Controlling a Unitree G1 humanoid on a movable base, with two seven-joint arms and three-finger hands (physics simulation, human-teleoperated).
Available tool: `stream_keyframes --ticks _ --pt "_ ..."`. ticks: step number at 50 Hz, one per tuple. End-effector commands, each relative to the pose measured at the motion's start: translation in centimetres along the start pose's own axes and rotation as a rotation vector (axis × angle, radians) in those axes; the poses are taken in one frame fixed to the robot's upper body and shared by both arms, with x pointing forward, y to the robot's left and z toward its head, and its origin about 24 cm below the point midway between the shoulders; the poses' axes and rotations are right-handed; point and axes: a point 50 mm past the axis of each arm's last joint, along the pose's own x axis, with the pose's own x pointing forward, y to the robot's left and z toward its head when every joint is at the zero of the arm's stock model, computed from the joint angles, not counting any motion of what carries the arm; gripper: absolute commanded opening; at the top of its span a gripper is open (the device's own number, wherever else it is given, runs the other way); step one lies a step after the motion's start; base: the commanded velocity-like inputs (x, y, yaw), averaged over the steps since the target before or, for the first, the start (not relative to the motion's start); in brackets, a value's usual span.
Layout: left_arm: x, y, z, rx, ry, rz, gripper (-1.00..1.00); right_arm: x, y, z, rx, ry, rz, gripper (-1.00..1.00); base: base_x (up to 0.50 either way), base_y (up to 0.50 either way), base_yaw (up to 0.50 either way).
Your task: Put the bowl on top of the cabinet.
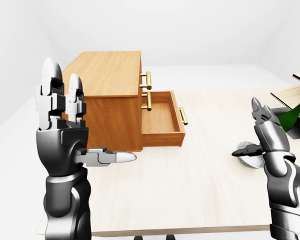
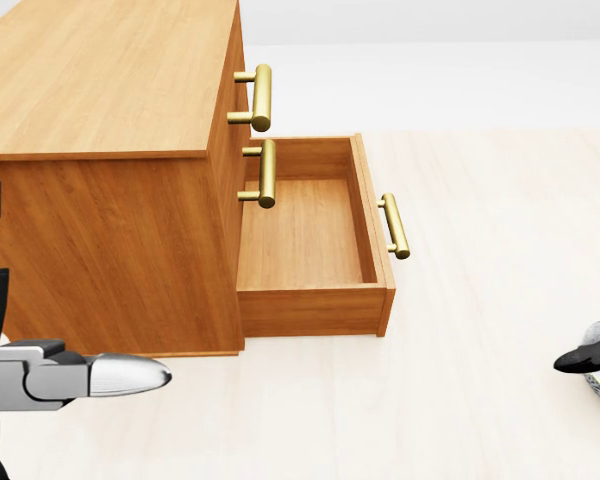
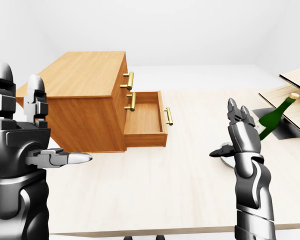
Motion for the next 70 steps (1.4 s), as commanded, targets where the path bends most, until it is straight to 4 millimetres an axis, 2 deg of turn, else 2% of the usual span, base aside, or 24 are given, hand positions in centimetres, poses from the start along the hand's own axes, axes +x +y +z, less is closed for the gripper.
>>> stream_keyframes --ticks 1,25,63,70 --pt "0.0 0.0 0.1 0.0 -0.007 0.001 1.0 -0.4 1.1 -0.4 -0.012 0.002 0.021 1.0 0.0 0.0 0.0" --pt "0.1 0.0 0.0 0.0 -0.003 0.001 1.0 -0.4 3.0 -2.3 -0.044 0.059 0.045 1.0 0.0 0.0 0.0" --pt "0.0 0.0 -0.1 0.003 0.005 0.0 1.0 -0.8 4.3 -4.0 -0.086 0.12 0.073 1.0 0.0 0.0 0.0" --pt "0.0 0.0 0.0 0.003 0.003 0.0 1.0 -1.1 5.1 -4.6 -0.098 0.143 0.083 1.0 0.0 0.0 0.0"
